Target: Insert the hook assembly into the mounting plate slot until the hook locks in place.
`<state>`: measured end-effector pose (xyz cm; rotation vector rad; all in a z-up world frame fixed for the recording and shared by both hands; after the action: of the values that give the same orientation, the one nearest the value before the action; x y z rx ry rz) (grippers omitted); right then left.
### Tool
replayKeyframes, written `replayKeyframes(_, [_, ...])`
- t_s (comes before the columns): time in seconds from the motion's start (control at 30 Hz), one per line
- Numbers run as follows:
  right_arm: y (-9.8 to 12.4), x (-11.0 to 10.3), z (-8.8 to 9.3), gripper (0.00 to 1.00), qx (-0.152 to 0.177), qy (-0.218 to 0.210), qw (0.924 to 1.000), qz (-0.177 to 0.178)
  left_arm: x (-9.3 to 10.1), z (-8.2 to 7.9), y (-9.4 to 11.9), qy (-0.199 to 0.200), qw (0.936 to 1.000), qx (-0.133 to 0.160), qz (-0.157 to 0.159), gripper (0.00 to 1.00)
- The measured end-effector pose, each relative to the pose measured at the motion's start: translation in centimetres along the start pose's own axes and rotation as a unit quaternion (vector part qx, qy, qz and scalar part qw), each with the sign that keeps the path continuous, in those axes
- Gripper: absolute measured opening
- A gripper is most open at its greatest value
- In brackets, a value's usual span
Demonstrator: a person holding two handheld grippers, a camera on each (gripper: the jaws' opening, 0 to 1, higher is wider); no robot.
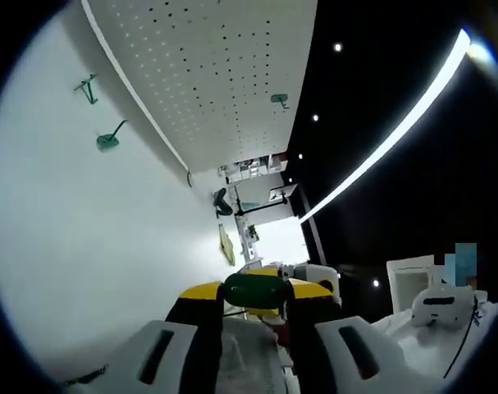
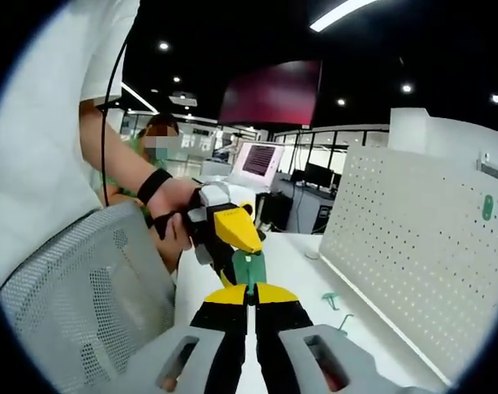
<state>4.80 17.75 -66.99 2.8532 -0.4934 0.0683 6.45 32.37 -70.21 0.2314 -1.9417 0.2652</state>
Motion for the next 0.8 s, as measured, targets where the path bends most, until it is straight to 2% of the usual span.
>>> replayKeyframes(0.2, [0.0,0.1,0.0,0.0,-0.015,0.001,0.9999,0.006,0.4,-0.5,0.5,-0.005,0.999,0.041,0.018,0.39])
replayKeyframes(0.4, [0.1,0.2,-0.3,0.01,-0.005,-0.029,0.9991,0.032,0.7,-0.4,0.9,-0.049,0.9984,0.028,0.002,0.42])
replayKeyframes(0.5, [0.1,0.6,-0.5,0.01,-0.004,-0.038,0.9975,0.06,0.7,-0.1,0.9,-0.063,0.9979,0.015,-0.001,0.42])
replayKeyframes(0.53, [0.1,0.7,-0.6,0.01,-0.003,-0.036,0.9974,0.062,0.8,0.3,0.9,-0.097,0.9953,0.0,-0.002,0.44])
replayKeyframes(0.6, [0.2,0.9,-0.7,0.01,-0.002,-0.045,0.9961,0.076,0.8,0.6,1.0,-0.13,0.9914,-0.006,-0.012,0.48])
replayKeyframes(0.67, [0.3,1.1,-0.9,0.01,-0.001,-0.05,0.9949,0.087,1.1,0.8,1.0,-0.135,0.9908,-0.006,-0.005,0.53])
replayKeyframes(0.8, [0.3,1.2,-1.1,0.01,-0.007,-0.059,0.9931,0.1,1.5,1.0,1.2,-0.135,0.9908,-0.004,0.007,0.52])
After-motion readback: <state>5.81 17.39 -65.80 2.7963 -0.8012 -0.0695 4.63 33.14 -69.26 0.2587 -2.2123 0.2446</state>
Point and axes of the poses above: the point that each gripper's makers call its tool centre point, and the gripper's own axes: y roughly backward along the fingers, x roughly to its right, z roughly out of its underside, the point moved 8 cm from there along y, roughly backward along the fingers, and after that the axes turned 9 degrees about -y, right-handed, at the moved point
